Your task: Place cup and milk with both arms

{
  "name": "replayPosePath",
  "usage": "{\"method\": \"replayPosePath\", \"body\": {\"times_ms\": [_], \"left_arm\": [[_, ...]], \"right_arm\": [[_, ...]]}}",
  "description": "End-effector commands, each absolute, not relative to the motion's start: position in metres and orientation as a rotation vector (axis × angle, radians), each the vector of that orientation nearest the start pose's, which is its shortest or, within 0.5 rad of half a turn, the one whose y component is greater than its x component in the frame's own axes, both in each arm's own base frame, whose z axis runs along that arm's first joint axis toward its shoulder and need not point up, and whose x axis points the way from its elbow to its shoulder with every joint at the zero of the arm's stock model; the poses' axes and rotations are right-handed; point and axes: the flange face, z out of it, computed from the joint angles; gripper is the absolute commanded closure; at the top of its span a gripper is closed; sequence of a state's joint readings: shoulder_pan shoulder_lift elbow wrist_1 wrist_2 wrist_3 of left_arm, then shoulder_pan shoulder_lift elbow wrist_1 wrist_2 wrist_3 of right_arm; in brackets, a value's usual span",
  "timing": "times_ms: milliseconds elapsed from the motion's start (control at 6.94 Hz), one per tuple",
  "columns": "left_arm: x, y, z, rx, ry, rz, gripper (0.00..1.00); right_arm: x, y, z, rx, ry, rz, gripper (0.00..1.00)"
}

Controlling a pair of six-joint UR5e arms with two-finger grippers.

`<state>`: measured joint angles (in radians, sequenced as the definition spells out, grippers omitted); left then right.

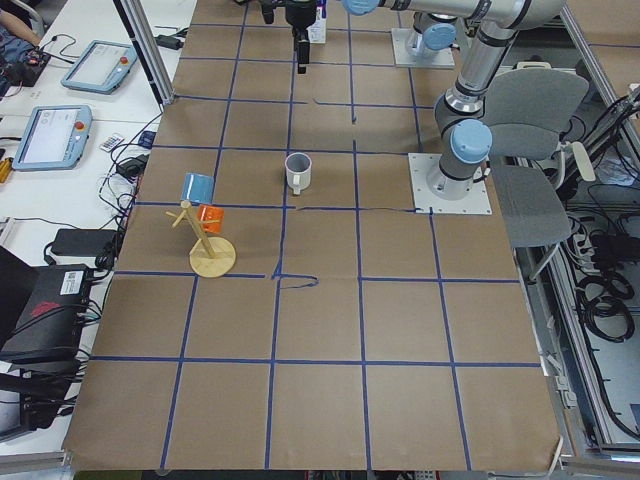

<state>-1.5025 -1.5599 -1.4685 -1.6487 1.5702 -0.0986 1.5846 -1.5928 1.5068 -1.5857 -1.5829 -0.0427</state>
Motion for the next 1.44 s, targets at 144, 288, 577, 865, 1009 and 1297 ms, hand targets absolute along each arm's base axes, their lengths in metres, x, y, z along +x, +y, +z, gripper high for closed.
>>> {"method": "replayPosePath", "body": {"times_ms": [144,288,577,865,1009,1297], "left_arm": [[-0.089,-0.546,0.428,-0.051,3.143,0.072,0.00],[-0.069,-0.560,0.368,0.048,3.131,0.067,0.00],[-0.020,-0.554,0.270,0.177,3.135,0.158,0.00],[-0.016,-0.557,0.254,0.167,3.112,0.188,0.00],[-0.016,-0.555,0.253,0.151,3.111,0.205,0.00],[-0.017,-0.564,0.275,0.151,3.100,0.137,0.00]], "right_arm": [[0.140,-0.489,0.531,-0.086,3.148,-0.157,0.00],[0.139,-0.488,0.531,-0.084,3.148,-0.159,0.00],[0.139,-0.489,0.531,-0.084,3.149,-0.157,0.00],[0.139,-0.489,0.530,-0.084,3.149,-0.155,0.00],[0.139,-0.489,0.530,-0.086,3.150,-0.152,0.00],[0.139,-0.489,0.530,-0.086,3.150,-0.152,0.00]]}}
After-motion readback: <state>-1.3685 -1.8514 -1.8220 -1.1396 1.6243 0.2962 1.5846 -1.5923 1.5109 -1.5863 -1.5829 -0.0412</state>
